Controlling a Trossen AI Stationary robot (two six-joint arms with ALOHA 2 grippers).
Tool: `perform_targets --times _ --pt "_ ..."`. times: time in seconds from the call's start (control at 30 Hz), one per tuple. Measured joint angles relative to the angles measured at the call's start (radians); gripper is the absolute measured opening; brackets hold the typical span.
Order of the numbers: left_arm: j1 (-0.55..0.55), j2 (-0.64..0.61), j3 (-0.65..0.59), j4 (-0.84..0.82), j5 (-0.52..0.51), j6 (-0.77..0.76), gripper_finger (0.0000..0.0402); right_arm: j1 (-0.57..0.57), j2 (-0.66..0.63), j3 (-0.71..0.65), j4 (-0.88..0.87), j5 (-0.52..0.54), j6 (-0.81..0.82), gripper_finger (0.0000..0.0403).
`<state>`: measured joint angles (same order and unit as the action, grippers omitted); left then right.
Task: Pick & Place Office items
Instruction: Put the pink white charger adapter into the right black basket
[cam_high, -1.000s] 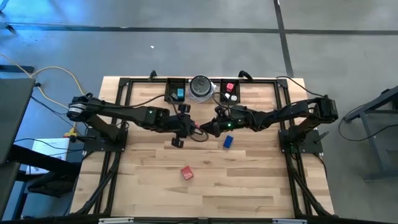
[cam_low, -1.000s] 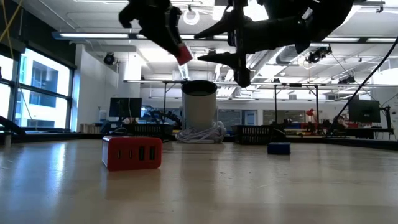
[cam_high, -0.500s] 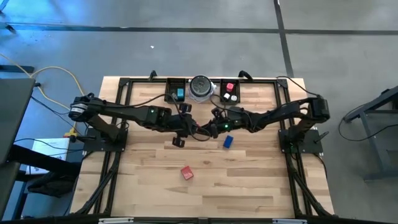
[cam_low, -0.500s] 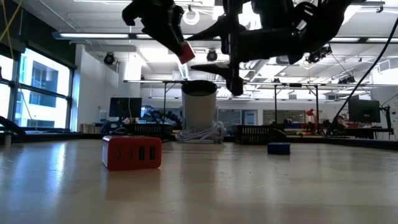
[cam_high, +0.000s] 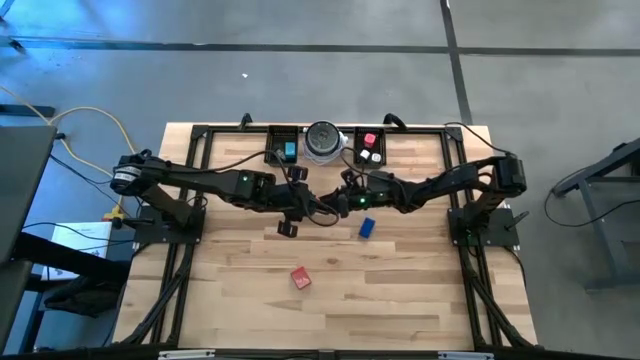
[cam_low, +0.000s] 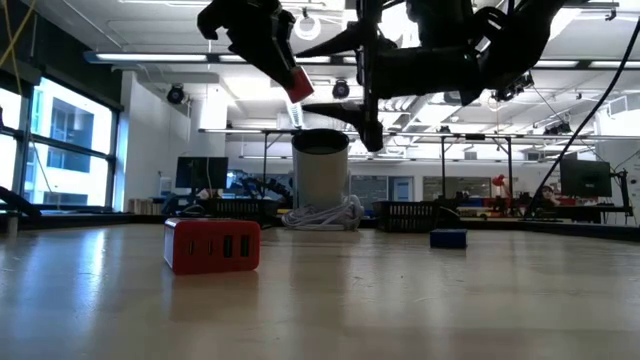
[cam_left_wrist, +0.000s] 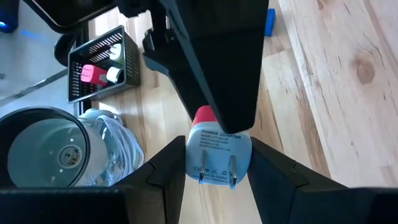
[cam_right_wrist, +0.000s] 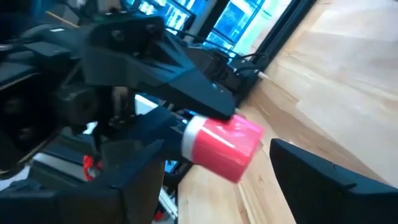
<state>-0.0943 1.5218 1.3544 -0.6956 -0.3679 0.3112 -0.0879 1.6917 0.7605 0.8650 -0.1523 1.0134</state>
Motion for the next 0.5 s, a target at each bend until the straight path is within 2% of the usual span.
perform_targets --times 0.5 --pt "0.022 0.001 -0.001 0.012 0.009 -0.025 0.014 0.001 0.0 0.0 0.014 0.047 0.015 0.0257"
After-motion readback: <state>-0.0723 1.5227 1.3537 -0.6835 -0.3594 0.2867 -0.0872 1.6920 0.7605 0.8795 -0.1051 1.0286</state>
